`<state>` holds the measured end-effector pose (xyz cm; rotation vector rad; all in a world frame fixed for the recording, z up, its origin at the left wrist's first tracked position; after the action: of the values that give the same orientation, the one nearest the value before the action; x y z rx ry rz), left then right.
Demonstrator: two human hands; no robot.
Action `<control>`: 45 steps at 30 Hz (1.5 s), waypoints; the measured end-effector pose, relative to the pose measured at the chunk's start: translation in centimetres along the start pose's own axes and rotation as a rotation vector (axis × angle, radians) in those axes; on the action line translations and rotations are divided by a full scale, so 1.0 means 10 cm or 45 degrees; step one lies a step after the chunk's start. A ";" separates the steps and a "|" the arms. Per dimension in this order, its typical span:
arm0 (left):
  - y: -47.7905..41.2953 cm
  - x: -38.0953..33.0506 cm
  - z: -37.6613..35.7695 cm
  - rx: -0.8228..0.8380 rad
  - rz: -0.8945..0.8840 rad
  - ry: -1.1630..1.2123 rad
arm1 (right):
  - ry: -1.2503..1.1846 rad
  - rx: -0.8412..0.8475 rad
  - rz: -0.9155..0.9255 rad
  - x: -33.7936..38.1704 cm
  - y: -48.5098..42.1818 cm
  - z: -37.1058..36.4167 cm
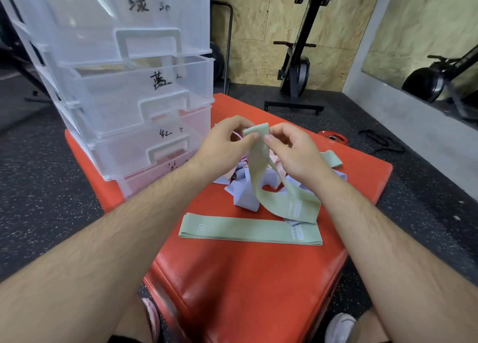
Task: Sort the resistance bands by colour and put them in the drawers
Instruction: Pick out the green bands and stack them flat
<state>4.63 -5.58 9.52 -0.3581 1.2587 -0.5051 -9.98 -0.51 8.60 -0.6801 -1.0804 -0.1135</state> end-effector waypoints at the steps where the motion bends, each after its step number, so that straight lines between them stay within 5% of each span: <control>1: -0.01 -0.03 0.03 -0.019 -0.041 -0.025 | -0.015 -0.022 0.016 0.03 0.01 -0.01; 13: -0.06 -0.09 0.17 -0.136 -0.019 0.110 | -0.145 -0.063 0.050 0.18 0.02 -0.08; 24: 0.00 -0.06 0.15 -0.045 0.050 0.182 | -0.172 0.149 -0.106 0.08 0.12 -0.21; 29: -0.01 0.00 0.26 -0.168 0.205 0.297 | -0.128 0.257 -0.090 0.07 0.18 -0.26; 38: 0.03 0.22 0.65 -0.465 0.505 0.545 | 0.425 0.641 -0.126 -0.39 0.44 -0.22; 45: 0.19 0.57 1.01 -0.546 0.636 0.517 | 0.640 0.493 -0.212 -0.60 0.39 0.45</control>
<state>15.91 -7.26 6.64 -0.2889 1.7887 0.1370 -14.83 3.74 3.05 -0.1912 -0.6433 -0.2005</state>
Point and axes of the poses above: each hand's wrist, its own y-axis away from the middle knuckle, its own z-axis out of the back of the hand, x = y × z, the point moved 9 cm from there along -y, towards the middle knuckle, and after that the axes turned 15 degrees about -x, right-handed, at the moved point
